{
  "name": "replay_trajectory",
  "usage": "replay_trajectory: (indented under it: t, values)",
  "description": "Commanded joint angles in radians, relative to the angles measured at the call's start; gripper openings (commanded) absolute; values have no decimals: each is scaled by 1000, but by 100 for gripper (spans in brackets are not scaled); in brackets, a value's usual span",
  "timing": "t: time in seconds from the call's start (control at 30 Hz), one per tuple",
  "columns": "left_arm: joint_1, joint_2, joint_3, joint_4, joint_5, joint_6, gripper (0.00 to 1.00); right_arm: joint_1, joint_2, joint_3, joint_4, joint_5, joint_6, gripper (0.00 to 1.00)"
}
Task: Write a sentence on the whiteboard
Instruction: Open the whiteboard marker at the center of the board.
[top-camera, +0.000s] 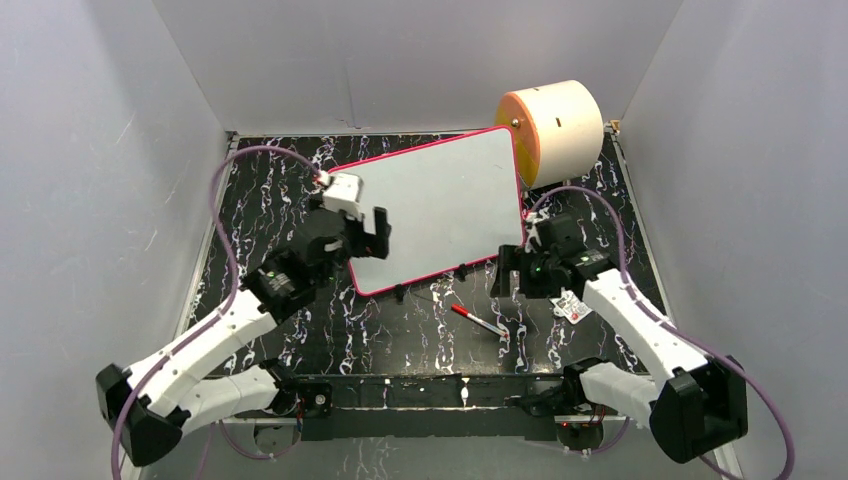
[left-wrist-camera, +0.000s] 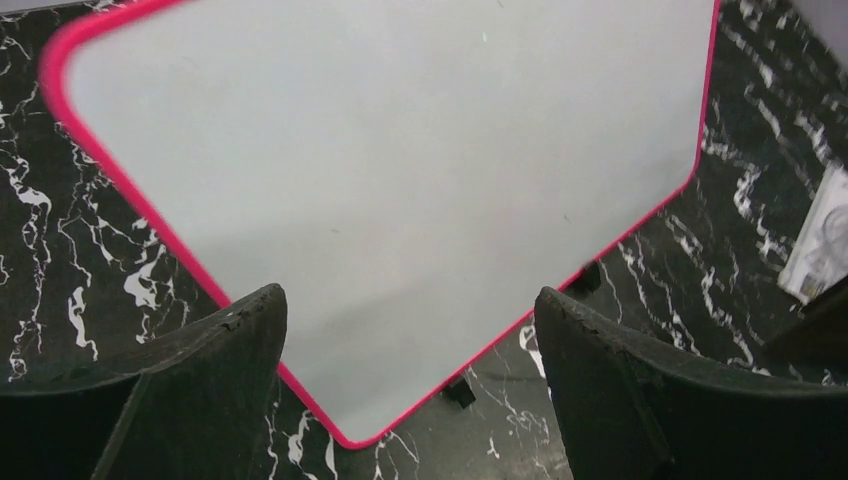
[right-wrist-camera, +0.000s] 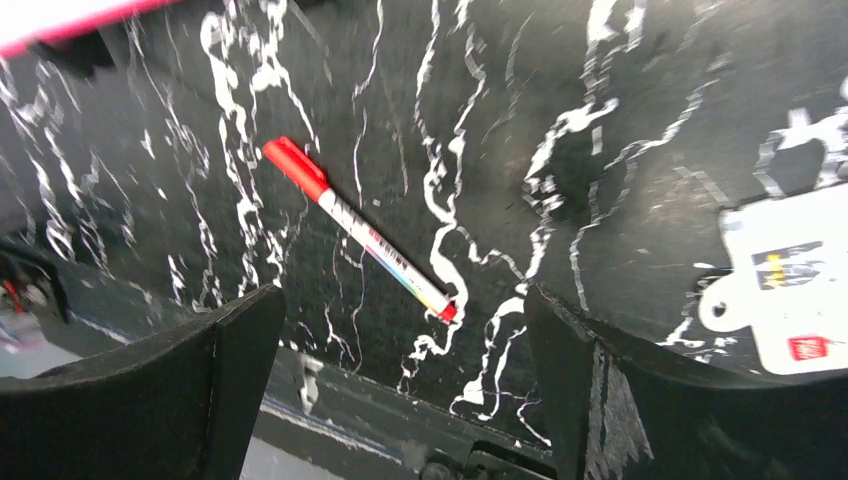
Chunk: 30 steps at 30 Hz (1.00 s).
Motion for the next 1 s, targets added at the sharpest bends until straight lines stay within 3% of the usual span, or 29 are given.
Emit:
replay_trajectory:
  t: [0.0,0.23,0.5,0.7,0.97]
  values:
    - [173,-121,-37,78,237,-29,90,139,55,-36,71,63,86,98]
    - [227,-242,-106,122,297,-14,90,279,141,-83,120,156,122,98]
    - [259,-248,-125,146,357,-27,90,413,240,-84,156,259,160,92]
    - [277,-225,-124,142,380,-39,90,526,312,-63,147,334,199,84]
    - [284,-219,-125,142,388,-44,90,664,420,-1,89,406,248,62]
